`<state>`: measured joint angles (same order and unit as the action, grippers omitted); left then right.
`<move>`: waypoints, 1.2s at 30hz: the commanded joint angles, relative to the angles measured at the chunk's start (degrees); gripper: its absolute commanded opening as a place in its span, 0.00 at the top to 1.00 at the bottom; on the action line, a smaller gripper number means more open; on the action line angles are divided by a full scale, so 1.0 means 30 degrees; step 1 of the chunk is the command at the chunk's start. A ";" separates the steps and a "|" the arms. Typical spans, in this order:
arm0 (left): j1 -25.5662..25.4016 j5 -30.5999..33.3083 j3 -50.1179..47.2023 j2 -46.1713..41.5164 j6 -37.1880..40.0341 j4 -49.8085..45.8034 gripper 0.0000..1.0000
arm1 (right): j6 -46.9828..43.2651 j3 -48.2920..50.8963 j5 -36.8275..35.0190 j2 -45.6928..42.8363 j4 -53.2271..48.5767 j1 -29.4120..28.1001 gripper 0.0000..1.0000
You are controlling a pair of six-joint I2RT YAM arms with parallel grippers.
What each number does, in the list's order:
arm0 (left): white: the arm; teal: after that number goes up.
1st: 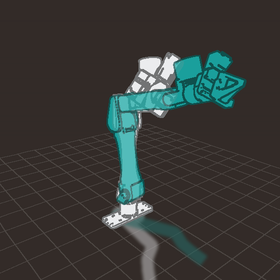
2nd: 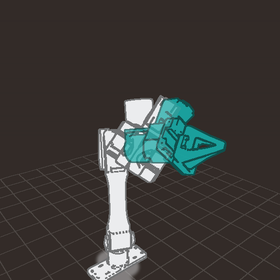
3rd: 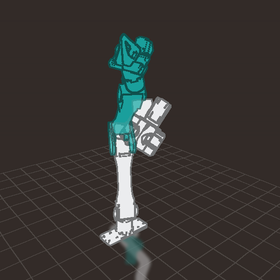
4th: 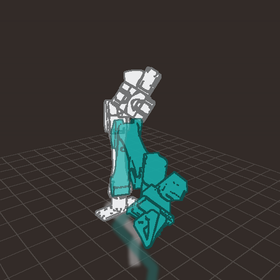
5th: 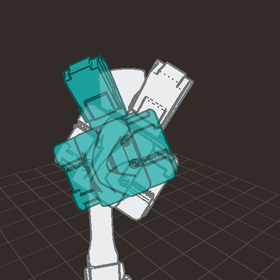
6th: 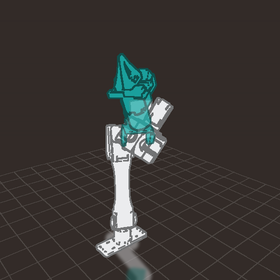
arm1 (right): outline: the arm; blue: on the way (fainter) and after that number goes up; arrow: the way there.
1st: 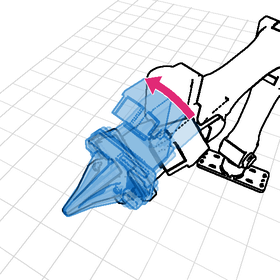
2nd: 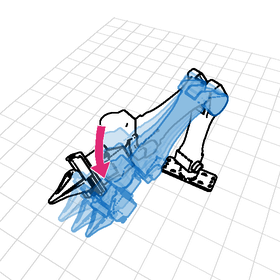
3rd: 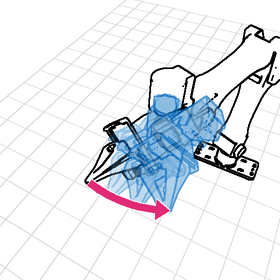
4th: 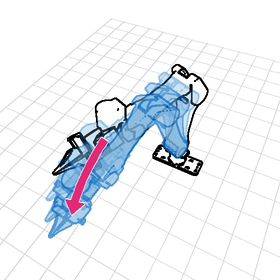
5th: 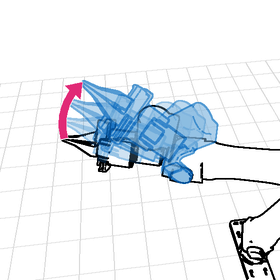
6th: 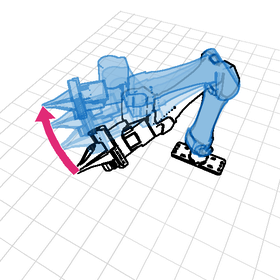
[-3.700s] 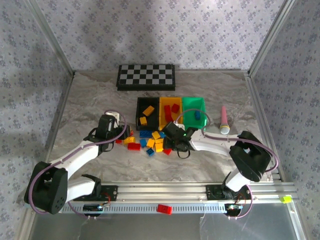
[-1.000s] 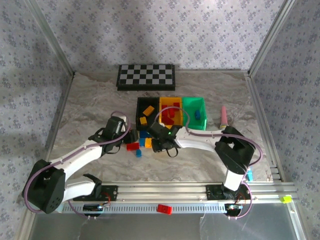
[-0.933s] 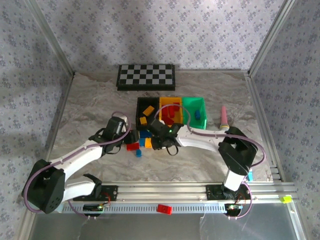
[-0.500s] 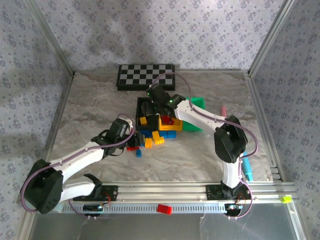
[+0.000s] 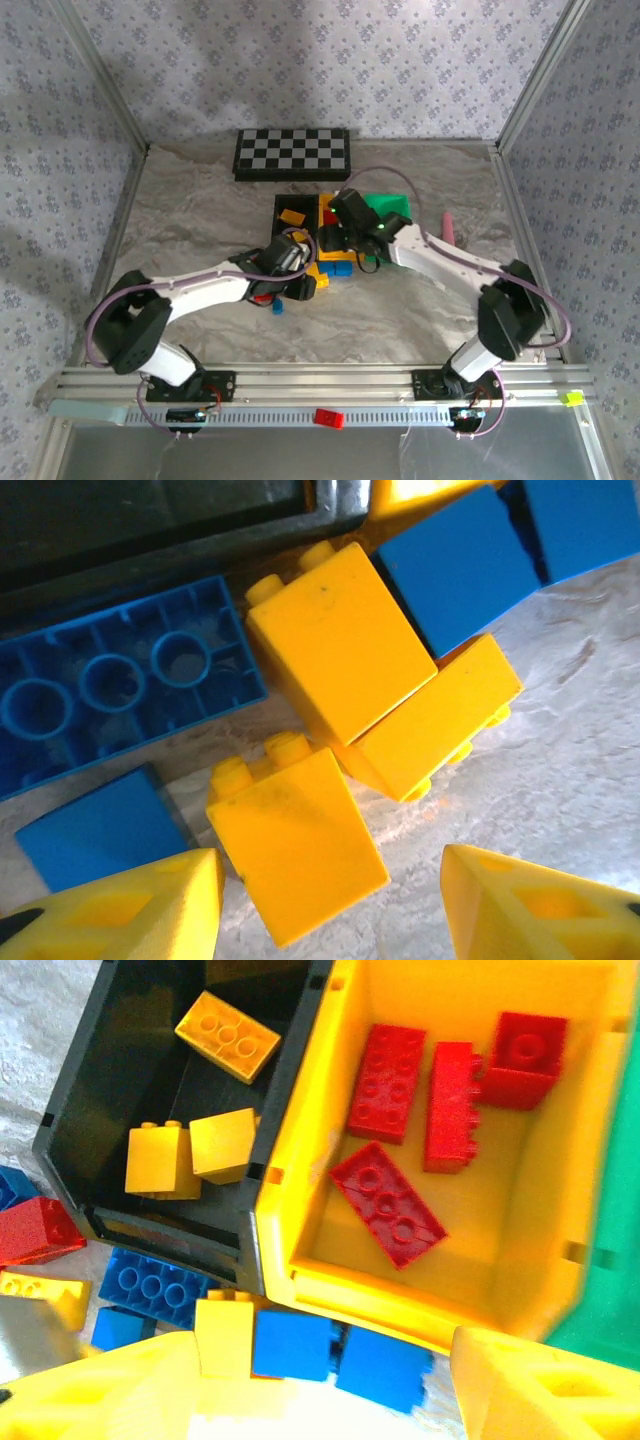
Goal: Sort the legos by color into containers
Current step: Place the lego in the container, then pick up the lego from the center of the table, then place the lego in the container.
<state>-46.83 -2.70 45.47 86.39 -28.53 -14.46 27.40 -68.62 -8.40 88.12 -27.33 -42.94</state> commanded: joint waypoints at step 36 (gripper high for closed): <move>0.4368 0.2694 1.0089 0.2293 0.2745 -0.5431 0.39 | 0.2310 0.3586 0.0804 0.0982 0.1320 -0.3528 0.30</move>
<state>-33.74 8.12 75.61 94.17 -21.02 -28.62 32.75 -55.22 -6.35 88.53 -24.36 -52.71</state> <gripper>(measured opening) 0.611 0.701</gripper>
